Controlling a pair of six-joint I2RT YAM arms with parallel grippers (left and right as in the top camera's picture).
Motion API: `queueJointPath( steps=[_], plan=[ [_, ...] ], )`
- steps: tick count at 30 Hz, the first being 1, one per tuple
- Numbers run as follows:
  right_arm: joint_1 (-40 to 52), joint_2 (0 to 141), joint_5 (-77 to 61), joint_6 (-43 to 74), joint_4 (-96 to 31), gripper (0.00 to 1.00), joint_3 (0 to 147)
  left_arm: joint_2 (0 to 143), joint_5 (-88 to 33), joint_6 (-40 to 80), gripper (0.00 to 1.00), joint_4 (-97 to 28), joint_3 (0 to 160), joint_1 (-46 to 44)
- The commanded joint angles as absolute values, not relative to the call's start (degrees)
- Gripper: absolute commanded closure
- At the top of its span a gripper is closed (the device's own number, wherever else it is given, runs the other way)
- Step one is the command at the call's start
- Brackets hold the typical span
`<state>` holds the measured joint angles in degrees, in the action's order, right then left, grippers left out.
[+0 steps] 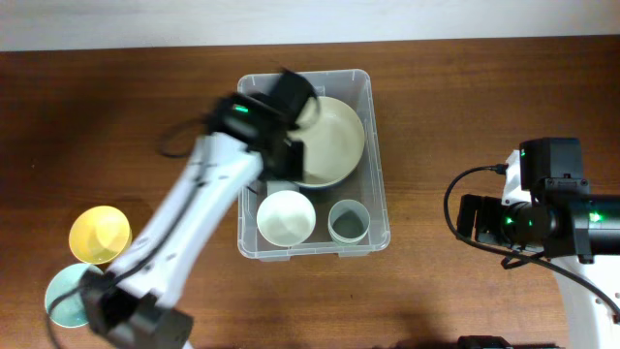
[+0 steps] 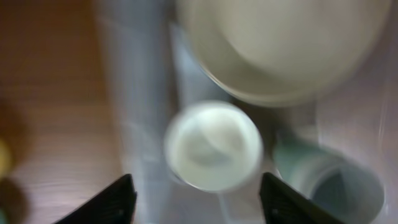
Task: Pack container
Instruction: 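Carry the white bowl into the container's front-left area and release, then move the left gripper to the yellow bowl and grasp its rim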
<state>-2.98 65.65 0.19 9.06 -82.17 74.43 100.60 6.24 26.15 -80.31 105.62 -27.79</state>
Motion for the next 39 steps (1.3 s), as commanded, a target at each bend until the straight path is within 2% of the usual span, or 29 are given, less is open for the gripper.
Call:
queueJointPath(
  steps=[1,7,11,19,27,29,32,36,39],
  plan=[
    [-2.6,65.7,0.7,9.3,-82.0,0.0,74.3,94.5,16.6,26.1,0.28,-81.5,109.2,-19.7],
    [-2.6,65.8,0.7,9.3,-82.0,0.0,74.3,93.7,16.1,26.1,0.25,-83.2,107.6,-1.1],
    [-2.6,65.7,0.7,9.3,-82.0,0.0,74.3,95.2,15.5,26.1,0.23,-81.6,101.3,7.9],
    [-2.6,65.8,0.7,9.3,-82.0,0.0,74.3,99.3,7.9,21.9,0.23,-66.2,79.4,18.0],
    [-2.6,65.8,0.7,9.3,-82.0,0.0,74.3,107.8,6.3,20.4,0.24,-61.3,75.1,20.1],
    [-2.6,65.8,0.7,9.3,-82.0,0.0,74.3,109.3,6.3,20.2,0.28,-59.9,75.1,20.0],
    [-2.6,65.7,0.7,9.3,-82.0,0.0,74.3,110.3,6.2,20.1,0.41,-58.9,75.1,20.0],
    [-2.6,65.7,0.7,9.3,-82.0,0.0,74.3,110.3,6.2,19.6,0.62,-58.1,75.1,20.0],
    [-2.6,65.7,0.7,9.3,-82.0,0.0,74.3,110.3,6.2,19.6,0.68,-58.1,75.1,20.0]
  ],
)
